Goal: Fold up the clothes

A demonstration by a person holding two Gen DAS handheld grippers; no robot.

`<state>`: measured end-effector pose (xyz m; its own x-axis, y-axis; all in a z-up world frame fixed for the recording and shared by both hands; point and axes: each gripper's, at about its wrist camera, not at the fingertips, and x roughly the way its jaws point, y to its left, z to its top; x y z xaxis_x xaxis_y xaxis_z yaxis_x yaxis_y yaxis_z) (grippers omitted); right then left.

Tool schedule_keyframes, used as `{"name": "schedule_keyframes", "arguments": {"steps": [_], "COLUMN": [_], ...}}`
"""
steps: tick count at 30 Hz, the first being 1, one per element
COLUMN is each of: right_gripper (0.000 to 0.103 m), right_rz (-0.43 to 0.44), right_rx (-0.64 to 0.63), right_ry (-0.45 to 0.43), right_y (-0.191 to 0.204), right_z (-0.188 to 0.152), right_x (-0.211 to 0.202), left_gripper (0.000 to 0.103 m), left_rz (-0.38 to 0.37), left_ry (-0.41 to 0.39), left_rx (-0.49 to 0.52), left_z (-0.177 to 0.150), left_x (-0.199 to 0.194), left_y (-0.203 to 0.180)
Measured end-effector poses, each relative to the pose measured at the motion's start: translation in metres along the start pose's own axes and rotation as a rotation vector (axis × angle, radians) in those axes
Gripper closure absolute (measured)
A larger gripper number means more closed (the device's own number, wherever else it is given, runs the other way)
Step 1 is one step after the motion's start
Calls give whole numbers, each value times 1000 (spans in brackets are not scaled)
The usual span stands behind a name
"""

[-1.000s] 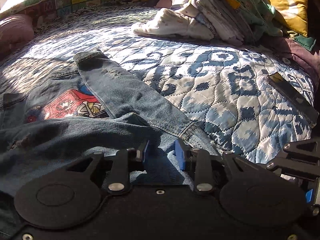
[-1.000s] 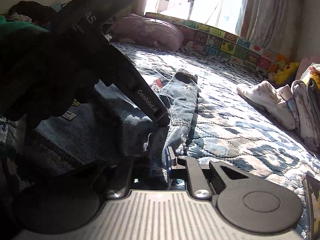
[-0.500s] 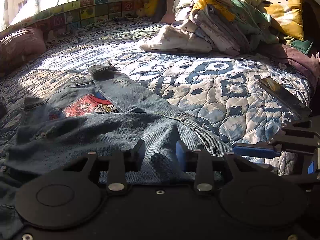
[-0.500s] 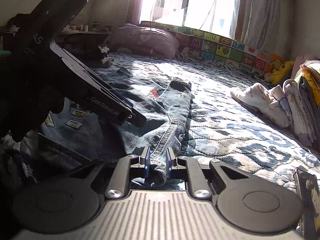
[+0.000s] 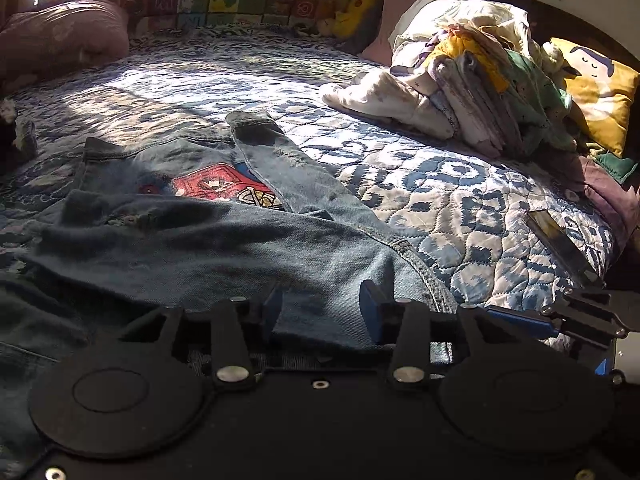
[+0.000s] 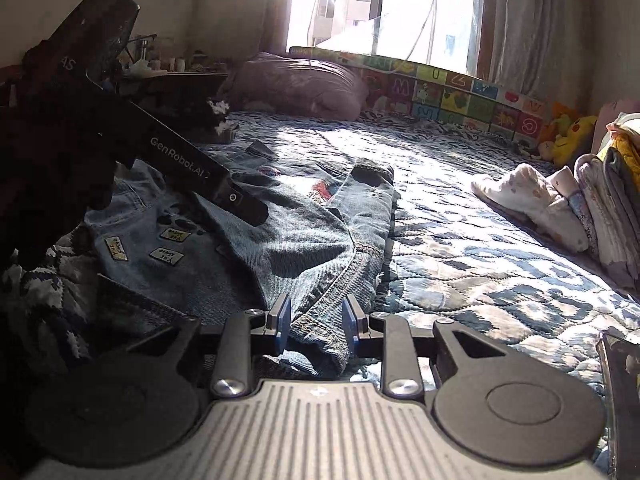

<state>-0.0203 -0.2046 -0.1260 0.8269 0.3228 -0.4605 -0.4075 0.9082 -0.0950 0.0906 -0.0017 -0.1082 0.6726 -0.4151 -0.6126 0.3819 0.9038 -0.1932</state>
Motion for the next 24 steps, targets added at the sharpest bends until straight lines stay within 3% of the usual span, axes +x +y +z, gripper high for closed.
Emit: {"name": "schedule_keyframes", "arguments": {"steps": [2, 6, 8, 13, 18, 24], "right_gripper": [71, 64, 61, 58, 61, 67], "right_rz": [-15, -7, -5, -10, -27, -16], "right_rx": [-36, -96, -126, -194, -243, -234], "right_ry": [-2, -8, -11, -11, 4, -10], "right_y": [6, 18, 23, 33, 37, 35], "right_z": [-1, 0, 1, 3, 4, 2], "right_x": [2, 6, 9, 22, 38, 36], "left_gripper": [61, 58, 58, 57, 59, 72], "left_rz": [12, 109, 120, 113, 103, 165], "left_ry": [-28, -64, -80, -143, -200, -215], "left_rx": [-111, -396, -536, -759, -871, -851], "left_z": [3, -4, -12, -24, -21, -4], "left_x": [-11, -25, -32, -39, -34, -23], "left_y": [24, 85, 112, 152, 177, 185]}}
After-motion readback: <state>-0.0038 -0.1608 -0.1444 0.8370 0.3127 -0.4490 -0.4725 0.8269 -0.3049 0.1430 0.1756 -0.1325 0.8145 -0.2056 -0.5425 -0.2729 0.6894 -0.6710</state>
